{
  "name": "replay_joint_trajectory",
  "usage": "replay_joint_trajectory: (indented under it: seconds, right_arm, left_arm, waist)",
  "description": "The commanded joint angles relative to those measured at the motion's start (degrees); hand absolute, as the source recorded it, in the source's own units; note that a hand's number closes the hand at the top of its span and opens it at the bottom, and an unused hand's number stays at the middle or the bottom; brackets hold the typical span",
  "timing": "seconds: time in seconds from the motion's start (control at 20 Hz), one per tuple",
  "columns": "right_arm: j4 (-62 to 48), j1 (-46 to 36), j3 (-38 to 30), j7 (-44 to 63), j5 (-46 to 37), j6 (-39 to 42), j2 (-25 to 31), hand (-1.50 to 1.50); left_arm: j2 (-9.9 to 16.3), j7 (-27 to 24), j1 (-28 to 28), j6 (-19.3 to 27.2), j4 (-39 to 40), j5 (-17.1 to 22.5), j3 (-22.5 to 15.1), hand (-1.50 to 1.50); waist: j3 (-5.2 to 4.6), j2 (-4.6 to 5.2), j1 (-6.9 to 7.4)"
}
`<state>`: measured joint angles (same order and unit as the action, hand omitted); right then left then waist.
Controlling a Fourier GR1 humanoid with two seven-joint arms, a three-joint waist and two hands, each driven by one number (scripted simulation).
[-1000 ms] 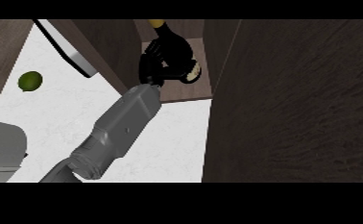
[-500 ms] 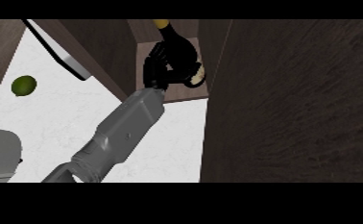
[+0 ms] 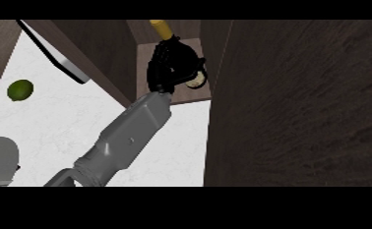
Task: Pick up the wine, place it into the cabinet and close the cabinet
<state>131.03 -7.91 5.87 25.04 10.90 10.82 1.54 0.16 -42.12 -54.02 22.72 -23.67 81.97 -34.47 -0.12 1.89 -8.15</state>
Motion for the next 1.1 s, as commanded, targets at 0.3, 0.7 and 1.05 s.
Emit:
replay_joint_trajectory:
  seconds: [0.3, 0.7, 1.05]
  right_arm:
    - [0.12, 0.41, 0.19, -0.94, -1.3, -0.01, 0.01, -1.5]
    - [0.16, 1.08, 0.56, -0.49, -0.79, 0.47, 0.28, -1.5]
    - [-1.68, -0.79, -0.75, -1.46, -0.1, 0.23, 0.01, -1.5]
  left_arm:
    - [-0.16, -2.24, -2.55, 2.87, 0.88, 5.88, -3.33, -1.5]
    - [-0.16, -1.42, -7.18, 4.28, 7.43, 2.57, -7.97, -1.5]
    - [-0.16, -1.97, -7.08, 7.44, 2.3, 2.77, -11.83, -1.5]
  waist:
    - [0.05, -0.07, 0.43]
    - [0.08, 0.11, 0.78]
    - [0.08, -0.25, 1.57]
